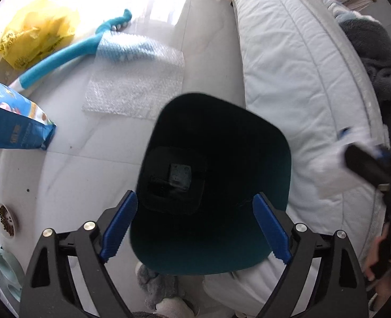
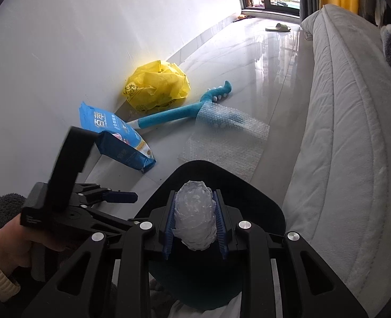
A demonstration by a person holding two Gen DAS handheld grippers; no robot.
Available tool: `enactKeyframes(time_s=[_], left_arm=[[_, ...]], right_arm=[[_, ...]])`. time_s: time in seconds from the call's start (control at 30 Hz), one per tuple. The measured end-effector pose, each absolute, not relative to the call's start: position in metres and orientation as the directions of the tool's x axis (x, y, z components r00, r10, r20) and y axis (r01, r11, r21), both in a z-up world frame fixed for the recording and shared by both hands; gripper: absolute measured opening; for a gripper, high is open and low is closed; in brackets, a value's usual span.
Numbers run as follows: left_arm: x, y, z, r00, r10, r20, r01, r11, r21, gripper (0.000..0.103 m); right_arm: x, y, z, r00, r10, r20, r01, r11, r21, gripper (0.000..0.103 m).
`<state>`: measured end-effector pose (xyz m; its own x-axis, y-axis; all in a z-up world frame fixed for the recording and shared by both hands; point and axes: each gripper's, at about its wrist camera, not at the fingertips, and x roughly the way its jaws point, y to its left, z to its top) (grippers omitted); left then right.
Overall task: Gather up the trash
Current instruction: 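Open the left gripper over the bin while right gripper opens to drop the bag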
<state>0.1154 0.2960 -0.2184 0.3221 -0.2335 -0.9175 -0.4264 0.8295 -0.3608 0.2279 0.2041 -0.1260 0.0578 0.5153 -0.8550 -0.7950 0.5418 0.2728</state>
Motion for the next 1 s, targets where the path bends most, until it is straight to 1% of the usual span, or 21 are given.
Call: enactKeyframes(time_s=[0.2,0.4,0.57,0.77,0.97,1.0], left_arm=[[0.107,0.308,-0.191,0.396,-0.156,-0.905,-0.426,0.842,-0.332,0.09],[0.105,0.316,-0.162,0.489,-0.097,-0.867,-0.403,0.856,-0.323,0.086],[0.101,0.316,-0.132,0.59,-0.061,-0.805,-0.361,0.872,-0.33,0.08],[0.098,0.303,-0.094,0.7,-0.039,-0.713,-0.287,0.899,-0.331,0.074],[0.097,0.292,-0.062,0.771,-0.026,-0.636,-0.239,0.914,-0.328,0.073],[0.097,0.291,-0.059,0.778,-0.023,-0.628,-0.237,0.915,-0.327,0.073]], right_arm=[[0.23,0.213,-0.158,0.019,0.459,-0.888,-0.774,0.569,0.278,0.027],[0.233,0.22,-0.183,-0.017,0.41,-0.912,-0.756,0.591,0.28,0.027],[0.229,0.227,-0.203,-0.041,0.357,-0.933,-0.759,0.596,0.261,0.027],[0.229,0.227,-0.205,-0.05,0.337,-0.94,-0.752,0.607,0.257,0.029],[0.225,0.225,-0.203,-0.053,0.326,-0.944,-0.748,0.613,0.254,0.031],[0.224,0.225,-0.203,-0.051,0.325,-0.944,-0.748,0.613,0.252,0.033]])
